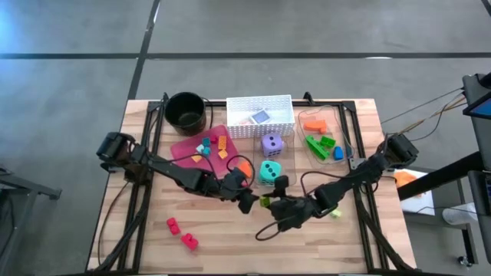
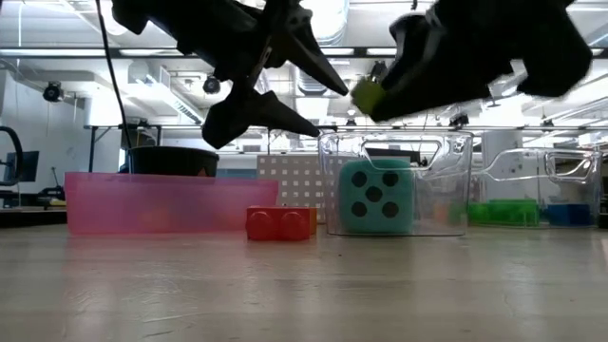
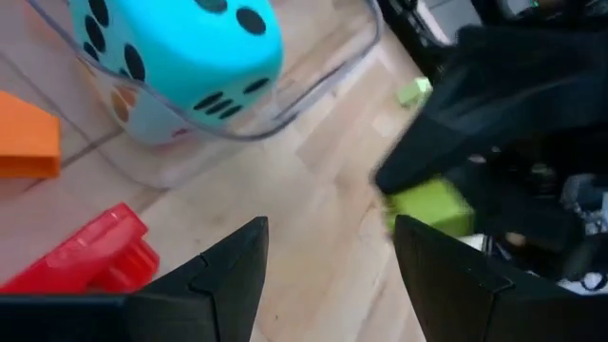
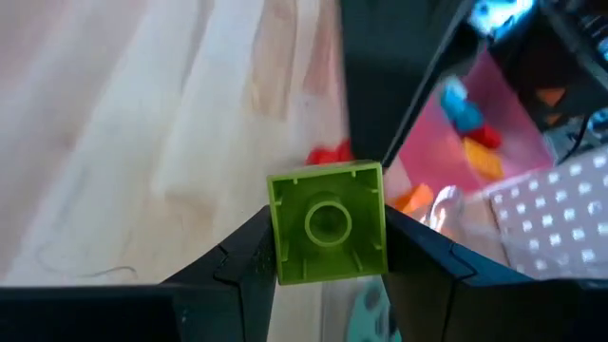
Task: Pick & Place Toys
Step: Put the small green game piece into the red bin
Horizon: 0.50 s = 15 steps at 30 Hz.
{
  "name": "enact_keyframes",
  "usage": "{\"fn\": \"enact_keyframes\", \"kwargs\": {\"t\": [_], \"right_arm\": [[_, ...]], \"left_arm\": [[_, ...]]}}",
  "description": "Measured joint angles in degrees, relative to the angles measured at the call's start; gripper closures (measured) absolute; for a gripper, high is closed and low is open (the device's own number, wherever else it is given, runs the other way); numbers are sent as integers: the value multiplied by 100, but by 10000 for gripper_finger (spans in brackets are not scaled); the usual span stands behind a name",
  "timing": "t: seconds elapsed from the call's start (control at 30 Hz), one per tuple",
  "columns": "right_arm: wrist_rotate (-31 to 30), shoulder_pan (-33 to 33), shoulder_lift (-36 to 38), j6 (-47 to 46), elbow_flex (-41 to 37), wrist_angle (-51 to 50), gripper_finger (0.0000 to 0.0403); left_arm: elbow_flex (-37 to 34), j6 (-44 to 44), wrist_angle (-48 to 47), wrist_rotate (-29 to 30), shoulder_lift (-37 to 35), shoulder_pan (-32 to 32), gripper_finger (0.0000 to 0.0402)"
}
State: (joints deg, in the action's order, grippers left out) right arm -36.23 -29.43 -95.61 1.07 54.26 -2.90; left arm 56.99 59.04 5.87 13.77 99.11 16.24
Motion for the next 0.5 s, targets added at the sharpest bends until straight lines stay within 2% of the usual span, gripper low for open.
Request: {"fn": "enact_keyframes", "kwargs": {"t": [0.33, 0.5], "right_arm": [[4, 57, -2, -101, -11, -271, 243], [4, 257, -2, -153, -11, -282, 243]], "left_arm": [[0, 602, -5, 224, -2, -182, 170], [11, 554, 317, 335, -2, -182, 170]]}}
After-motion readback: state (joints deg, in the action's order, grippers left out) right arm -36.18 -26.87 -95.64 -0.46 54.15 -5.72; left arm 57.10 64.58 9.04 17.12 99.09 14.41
